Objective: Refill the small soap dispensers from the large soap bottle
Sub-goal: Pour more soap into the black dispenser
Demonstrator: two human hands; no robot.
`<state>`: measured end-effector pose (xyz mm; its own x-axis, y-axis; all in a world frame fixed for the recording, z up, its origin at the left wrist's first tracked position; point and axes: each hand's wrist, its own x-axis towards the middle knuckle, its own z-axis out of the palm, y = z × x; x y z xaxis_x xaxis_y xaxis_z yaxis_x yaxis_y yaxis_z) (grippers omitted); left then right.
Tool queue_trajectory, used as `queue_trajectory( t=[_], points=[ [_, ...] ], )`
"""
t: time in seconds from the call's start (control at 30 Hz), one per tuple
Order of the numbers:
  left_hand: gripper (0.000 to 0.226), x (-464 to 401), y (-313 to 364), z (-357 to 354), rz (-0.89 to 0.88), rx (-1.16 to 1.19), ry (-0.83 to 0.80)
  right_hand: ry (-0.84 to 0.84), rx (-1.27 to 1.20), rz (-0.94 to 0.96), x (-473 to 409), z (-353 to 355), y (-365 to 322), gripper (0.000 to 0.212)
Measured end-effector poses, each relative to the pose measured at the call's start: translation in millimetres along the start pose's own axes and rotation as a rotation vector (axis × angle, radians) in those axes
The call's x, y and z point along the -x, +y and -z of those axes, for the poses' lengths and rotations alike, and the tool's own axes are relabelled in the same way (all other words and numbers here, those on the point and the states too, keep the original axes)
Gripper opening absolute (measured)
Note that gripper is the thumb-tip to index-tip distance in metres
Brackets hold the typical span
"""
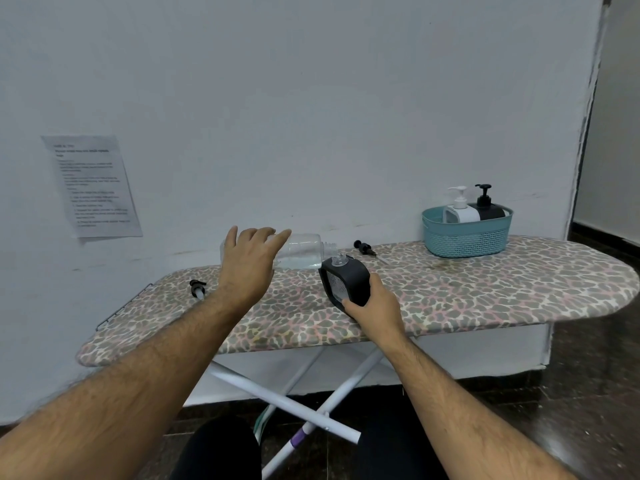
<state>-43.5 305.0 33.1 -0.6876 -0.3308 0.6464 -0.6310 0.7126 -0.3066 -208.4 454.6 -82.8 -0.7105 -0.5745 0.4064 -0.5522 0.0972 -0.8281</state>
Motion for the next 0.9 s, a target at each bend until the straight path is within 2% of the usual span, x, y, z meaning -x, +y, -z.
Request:
queue_trajectory(
  t=[0.9],
  points=[
    [0.074,-3.8,4.7,0.8,0.004,-0.022,0.013,-0.031,0.006,-0.026,-4.2,1.9,3.0,0.057]
  ],
)
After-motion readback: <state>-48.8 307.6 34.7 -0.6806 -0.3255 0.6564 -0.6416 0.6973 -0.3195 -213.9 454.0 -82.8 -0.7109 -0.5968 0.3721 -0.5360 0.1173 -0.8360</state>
